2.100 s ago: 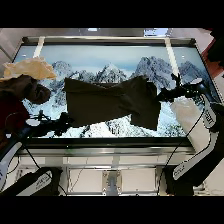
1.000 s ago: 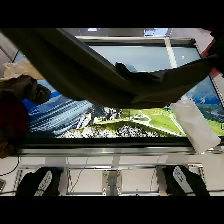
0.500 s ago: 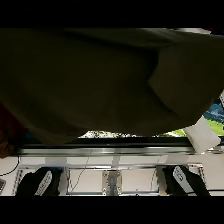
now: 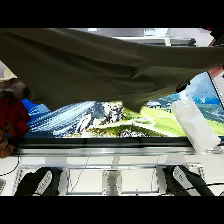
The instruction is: Fold the shirts.
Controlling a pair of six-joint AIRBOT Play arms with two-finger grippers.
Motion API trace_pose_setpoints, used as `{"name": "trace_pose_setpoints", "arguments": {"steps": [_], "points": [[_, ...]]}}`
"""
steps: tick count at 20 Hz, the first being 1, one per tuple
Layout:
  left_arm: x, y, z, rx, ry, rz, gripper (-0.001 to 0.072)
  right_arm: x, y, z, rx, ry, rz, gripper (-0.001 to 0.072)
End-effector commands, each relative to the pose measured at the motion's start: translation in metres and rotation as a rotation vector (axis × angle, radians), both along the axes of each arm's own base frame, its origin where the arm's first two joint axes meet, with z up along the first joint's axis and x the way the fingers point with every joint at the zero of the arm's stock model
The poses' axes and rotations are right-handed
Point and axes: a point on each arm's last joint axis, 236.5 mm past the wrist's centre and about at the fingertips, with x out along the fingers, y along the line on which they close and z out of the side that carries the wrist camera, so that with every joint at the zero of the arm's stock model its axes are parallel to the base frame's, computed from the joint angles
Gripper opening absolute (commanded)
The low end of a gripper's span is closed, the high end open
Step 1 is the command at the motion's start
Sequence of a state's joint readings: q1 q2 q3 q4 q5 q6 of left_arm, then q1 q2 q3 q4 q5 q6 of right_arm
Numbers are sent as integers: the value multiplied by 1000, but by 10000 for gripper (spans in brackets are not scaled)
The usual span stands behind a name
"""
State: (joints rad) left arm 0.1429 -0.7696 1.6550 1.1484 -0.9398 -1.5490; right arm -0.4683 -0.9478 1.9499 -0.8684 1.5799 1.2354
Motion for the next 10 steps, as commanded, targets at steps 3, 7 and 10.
{"name": "trace_pose_setpoints", "arguments": {"steps": [3, 7, 10], "points": [[-46, -9, 56, 72, -163, -9, 12, -60, 22, 58, -121, -204, -36, 22], [-85, 14, 85, 176, -239, 128, 11, -93, 2, 78, -218, -292, -197, 21], [-81, 38, 69, 239, -155, 224, 11, -87, -15, 81, -226, -298, -261, 21]]}}
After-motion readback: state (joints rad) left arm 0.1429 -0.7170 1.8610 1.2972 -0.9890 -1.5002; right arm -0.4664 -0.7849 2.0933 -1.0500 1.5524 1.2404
